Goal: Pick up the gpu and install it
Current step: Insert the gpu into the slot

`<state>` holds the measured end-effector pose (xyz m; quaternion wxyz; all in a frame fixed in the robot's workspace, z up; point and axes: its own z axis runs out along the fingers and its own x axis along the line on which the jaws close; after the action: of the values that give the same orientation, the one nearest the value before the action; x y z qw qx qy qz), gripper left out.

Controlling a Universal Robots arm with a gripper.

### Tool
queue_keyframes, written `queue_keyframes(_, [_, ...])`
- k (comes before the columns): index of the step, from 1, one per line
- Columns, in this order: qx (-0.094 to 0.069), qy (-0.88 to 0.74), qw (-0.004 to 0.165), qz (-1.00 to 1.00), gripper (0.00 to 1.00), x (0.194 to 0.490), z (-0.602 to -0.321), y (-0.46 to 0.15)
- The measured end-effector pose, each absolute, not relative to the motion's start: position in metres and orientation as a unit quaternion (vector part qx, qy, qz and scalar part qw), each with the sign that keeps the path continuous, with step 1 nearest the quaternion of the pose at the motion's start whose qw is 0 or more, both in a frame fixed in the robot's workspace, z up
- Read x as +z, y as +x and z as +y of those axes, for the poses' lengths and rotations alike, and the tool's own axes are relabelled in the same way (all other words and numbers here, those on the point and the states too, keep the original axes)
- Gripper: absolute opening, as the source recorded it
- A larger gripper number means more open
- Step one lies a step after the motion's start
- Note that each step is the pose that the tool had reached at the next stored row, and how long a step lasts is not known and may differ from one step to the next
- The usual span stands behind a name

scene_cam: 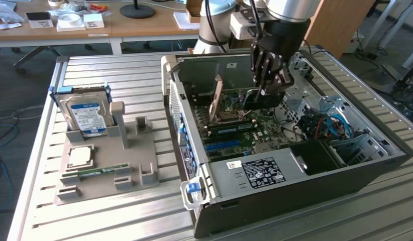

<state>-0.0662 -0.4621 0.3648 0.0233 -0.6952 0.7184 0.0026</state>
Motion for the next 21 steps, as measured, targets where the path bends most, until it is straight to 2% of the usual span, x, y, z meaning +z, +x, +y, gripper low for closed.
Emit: queue_keyframes(21, [0.002,-0.697,0.023,0.717,0.27,0.342,-0.462,-0.071])
